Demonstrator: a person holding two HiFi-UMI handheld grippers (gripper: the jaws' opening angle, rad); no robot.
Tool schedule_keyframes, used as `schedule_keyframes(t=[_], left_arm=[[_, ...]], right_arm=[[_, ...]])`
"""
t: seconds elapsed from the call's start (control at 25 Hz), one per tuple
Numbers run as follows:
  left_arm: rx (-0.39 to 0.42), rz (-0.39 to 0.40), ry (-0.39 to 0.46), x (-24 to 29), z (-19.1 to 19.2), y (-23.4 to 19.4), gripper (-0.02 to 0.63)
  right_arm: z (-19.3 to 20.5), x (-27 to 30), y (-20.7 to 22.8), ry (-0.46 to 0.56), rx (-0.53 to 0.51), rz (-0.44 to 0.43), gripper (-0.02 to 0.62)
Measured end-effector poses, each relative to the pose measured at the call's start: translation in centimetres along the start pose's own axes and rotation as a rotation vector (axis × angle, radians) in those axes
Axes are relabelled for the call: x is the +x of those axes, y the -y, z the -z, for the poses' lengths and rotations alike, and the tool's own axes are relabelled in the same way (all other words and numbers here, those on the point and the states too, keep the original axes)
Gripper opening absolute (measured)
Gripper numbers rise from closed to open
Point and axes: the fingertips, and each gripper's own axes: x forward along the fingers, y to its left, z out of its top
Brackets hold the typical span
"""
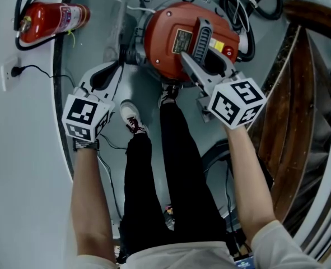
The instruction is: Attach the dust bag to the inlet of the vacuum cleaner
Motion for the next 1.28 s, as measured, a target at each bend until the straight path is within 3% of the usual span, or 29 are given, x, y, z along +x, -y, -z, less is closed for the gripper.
schedule_keyframes(t=[0.28,0.64,0.96,1.28], left_arm=[[-0.015,-0.185,0.01,-0.02,0.17,-0.49,0.042],[0.001,-0.343,-0.044,-0.03,0.46,-0.71,0.049],[-0.004,-0.373,-0.048,0.37,0.43,-0.57,0.087],[-0.02,-0.422,-0.062,0.74,0.56,-1.02,0.052]], right_arm=[[0.08,0.02,-0.11,-0.009,0.011,-0.015,0.218],[0.09,0.04,-0.16,-0.008,0.005,-0.02,0.218],[0.09,0.03,-0.19,-0.006,0.001,-0.022,0.218],[0.09,0.0,-0.19,-0.003,0.002,-0.03,0.218]])
